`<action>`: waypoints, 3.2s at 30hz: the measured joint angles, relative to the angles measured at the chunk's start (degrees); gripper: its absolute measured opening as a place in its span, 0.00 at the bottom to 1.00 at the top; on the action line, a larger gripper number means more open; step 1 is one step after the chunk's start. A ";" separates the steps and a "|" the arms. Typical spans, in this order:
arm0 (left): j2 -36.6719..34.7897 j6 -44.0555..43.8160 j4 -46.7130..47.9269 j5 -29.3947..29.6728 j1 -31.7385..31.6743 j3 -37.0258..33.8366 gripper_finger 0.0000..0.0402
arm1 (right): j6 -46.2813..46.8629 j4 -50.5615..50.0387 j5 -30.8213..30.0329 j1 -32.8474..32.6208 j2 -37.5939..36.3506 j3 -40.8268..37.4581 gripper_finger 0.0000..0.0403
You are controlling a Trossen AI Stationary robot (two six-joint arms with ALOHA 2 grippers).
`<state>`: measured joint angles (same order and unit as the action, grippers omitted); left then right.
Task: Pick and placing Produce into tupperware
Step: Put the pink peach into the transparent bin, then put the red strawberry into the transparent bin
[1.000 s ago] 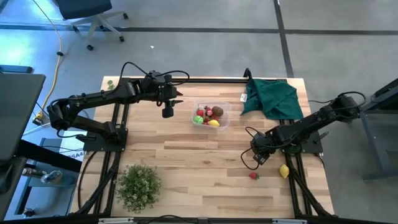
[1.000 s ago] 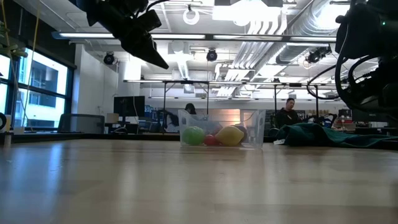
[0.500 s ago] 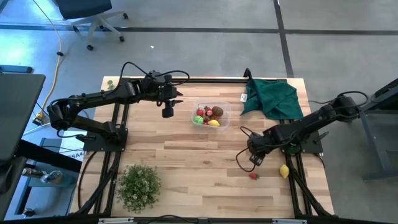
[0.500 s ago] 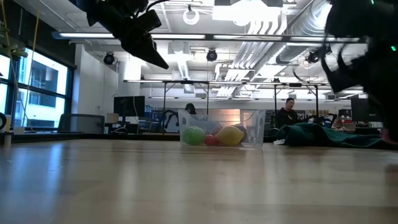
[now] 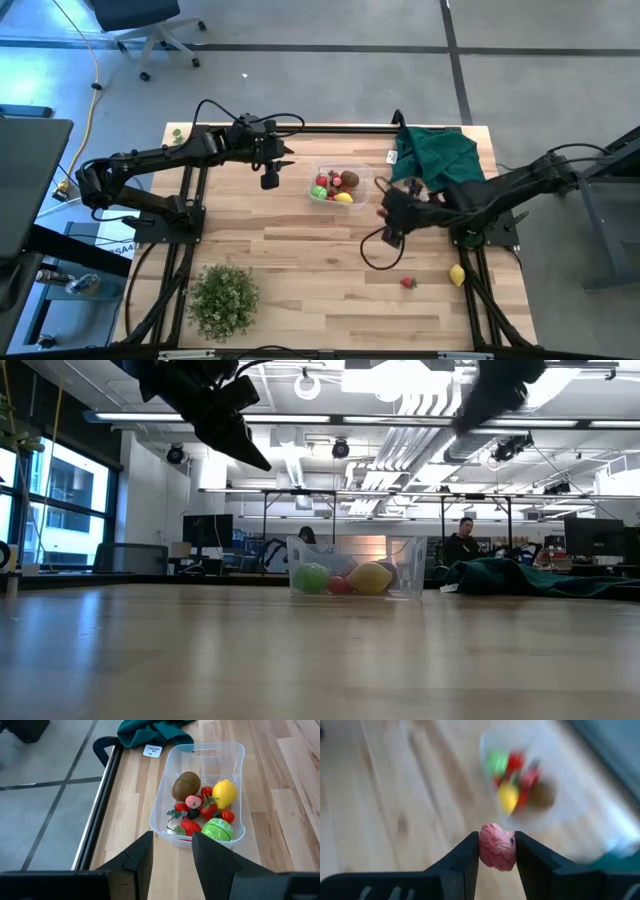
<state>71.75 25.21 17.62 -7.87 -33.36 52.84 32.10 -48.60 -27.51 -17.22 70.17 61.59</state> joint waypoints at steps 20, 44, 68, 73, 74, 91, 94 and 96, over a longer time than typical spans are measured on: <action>0.00 0.00 0.01 0.01 0.00 0.00 0.31 | -21.66 3.96 23.33 33.10 19.64 16.23 0.26; 0.00 0.02 0.01 0.01 0.00 0.00 0.31 | -29.75 -9.57 30.86 35.92 41.48 21.92 0.26; 0.00 0.02 0.01 -0.01 0.02 0.00 0.31 | -33.67 -2.79 33.82 35.90 41.59 18.11 0.29; 0.00 0.02 0.01 -0.01 0.00 0.00 0.31 | -34.15 -2.44 33.84 35.96 41.59 18.11 0.33; 0.00 0.02 0.01 0.01 0.00 0.00 0.31 | -34.33 -2.34 33.86 35.96 41.59 18.11 0.34; 0.00 0.00 0.01 0.00 0.00 0.00 0.31 | -32.69 -3.51 37.84 36.49 38.67 18.13 0.37; -0.01 0.01 -0.01 0.00 0.00 0.00 0.31 | -31.67 -4.24 38.66 36.73 34.93 18.13 0.36; -0.01 0.01 0.01 0.00 0.00 0.00 0.31 | -30.67 -4.84 38.73 36.76 31.62 18.13 0.35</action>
<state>71.74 25.22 17.63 -7.87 -33.36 52.84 1.44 -53.44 11.22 19.54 101.80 79.72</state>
